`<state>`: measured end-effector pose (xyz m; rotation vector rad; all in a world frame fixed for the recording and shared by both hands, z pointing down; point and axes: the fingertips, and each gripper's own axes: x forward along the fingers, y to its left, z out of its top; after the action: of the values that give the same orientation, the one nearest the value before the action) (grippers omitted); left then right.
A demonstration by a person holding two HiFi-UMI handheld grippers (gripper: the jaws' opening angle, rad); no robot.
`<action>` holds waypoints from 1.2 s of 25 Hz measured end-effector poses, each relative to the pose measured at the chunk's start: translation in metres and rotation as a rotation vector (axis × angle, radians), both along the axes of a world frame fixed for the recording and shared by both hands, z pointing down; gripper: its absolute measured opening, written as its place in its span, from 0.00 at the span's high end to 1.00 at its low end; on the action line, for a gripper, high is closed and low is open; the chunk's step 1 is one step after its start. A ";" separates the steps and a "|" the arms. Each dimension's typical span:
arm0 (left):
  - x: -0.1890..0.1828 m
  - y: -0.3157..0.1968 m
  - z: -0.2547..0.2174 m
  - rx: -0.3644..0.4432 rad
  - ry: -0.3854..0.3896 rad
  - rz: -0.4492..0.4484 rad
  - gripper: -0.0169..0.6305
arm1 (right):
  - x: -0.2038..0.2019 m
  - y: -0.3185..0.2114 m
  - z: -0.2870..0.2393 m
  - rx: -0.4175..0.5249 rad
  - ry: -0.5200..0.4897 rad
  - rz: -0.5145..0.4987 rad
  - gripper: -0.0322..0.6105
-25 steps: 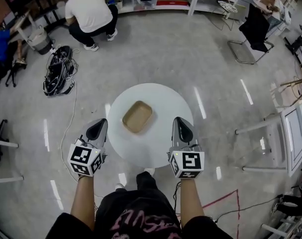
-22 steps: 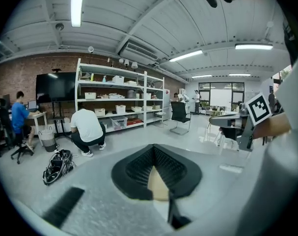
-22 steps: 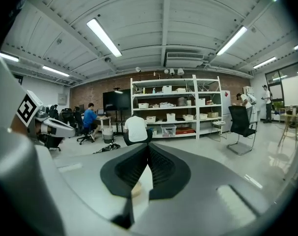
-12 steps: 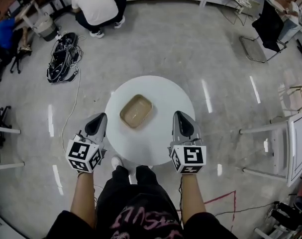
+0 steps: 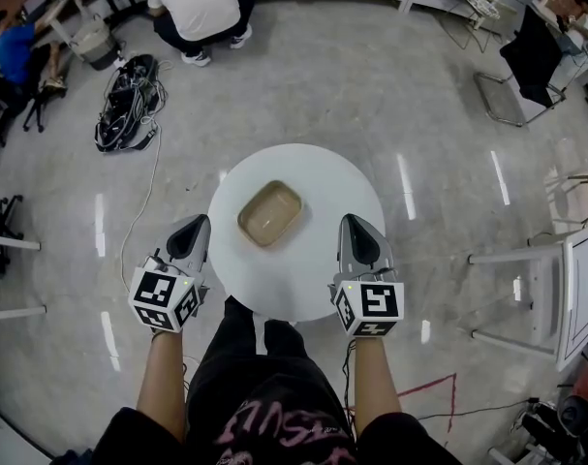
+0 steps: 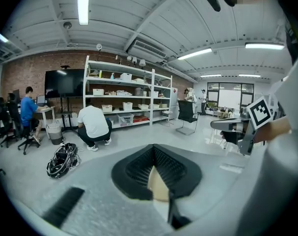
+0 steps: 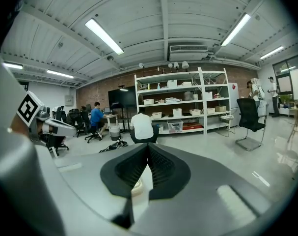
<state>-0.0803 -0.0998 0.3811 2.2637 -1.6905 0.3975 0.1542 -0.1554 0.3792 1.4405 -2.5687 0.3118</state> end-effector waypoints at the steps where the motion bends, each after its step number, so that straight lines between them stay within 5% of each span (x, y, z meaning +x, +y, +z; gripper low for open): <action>1: -0.001 -0.001 0.000 -0.001 0.003 0.001 0.97 | -0.001 0.000 0.000 -0.001 0.001 0.000 0.94; 30: -0.045 -0.039 0.077 -0.080 0.078 0.021 0.97 | -0.049 -0.030 0.063 -0.062 0.070 0.008 0.93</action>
<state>-0.1255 -0.1384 0.4578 2.2117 -1.5863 0.3696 0.1048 -0.1857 0.4424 1.4152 -2.4768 0.3326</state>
